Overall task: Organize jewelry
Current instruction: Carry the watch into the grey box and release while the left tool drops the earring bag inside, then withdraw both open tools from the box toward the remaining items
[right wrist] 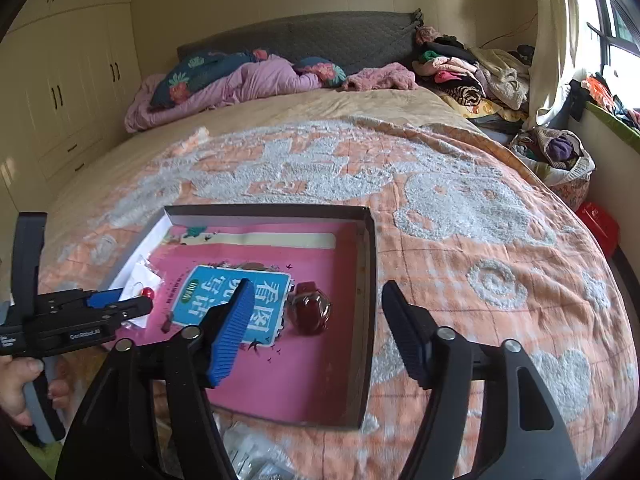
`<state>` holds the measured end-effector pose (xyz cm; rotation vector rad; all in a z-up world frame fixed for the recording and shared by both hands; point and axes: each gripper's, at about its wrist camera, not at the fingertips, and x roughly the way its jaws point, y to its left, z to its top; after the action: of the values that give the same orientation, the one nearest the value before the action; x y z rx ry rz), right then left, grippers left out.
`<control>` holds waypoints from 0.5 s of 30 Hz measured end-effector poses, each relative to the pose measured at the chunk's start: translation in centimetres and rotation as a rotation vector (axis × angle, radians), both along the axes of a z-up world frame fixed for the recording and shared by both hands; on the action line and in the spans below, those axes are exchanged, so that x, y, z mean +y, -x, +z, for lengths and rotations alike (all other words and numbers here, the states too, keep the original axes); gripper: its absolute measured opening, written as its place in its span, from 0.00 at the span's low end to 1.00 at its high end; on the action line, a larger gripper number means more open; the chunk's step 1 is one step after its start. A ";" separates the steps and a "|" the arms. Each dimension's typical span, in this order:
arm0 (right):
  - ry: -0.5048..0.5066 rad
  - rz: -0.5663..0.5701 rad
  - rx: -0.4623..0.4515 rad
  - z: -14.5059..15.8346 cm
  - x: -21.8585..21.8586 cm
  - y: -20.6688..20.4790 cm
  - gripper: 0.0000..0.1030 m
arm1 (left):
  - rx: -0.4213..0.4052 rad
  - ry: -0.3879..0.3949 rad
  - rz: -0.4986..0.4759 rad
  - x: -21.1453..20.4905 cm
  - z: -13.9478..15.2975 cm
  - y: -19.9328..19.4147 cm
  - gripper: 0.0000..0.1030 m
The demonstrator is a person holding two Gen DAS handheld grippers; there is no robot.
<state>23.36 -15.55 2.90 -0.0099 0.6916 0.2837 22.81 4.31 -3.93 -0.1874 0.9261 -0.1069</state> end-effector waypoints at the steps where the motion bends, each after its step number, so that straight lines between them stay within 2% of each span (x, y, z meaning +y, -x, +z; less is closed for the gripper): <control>1: -0.009 0.001 -0.004 0.2 -0.1 0.4 0.69 | -0.005 0.002 0.002 0.0 0.3 0.1 0.46; 3: -0.028 0.004 -0.014 0.8 -0.6 1.6 0.71 | -0.019 0.006 0.009 0.2 0.9 0.6 0.54; 5: -0.046 0.013 -0.023 1.4 -0.8 2.7 0.71 | -0.043 0.015 0.014 0.4 1.8 1.3 0.56; 7: -0.057 0.025 -0.027 1.8 -0.8 3.6 0.74 | -0.070 0.022 0.021 0.5 2.9 2.1 0.64; 8: -0.060 0.030 -0.029 1.9 -0.8 4.1 0.76 | -0.077 0.025 0.024 0.5 3.3 2.4 0.71; 9: -0.065 0.038 -0.035 2.1 -0.8 4.7 0.79 | -0.090 0.028 0.028 0.6 3.8 2.9 0.74; 12: -0.073 0.050 -0.045 2.6 -0.7 5.8 0.81 | -0.109 0.032 0.036 0.7 4.7 3.7 0.82; 15: -0.082 0.061 -0.051 3.0 -0.7 6.9 0.84 | -0.124 0.028 0.036 0.6 5.6 4.7 0.87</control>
<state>16.48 -16.24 5.93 0.0398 0.6290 0.3691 18.15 4.92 1.71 -0.2209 0.7980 -0.0972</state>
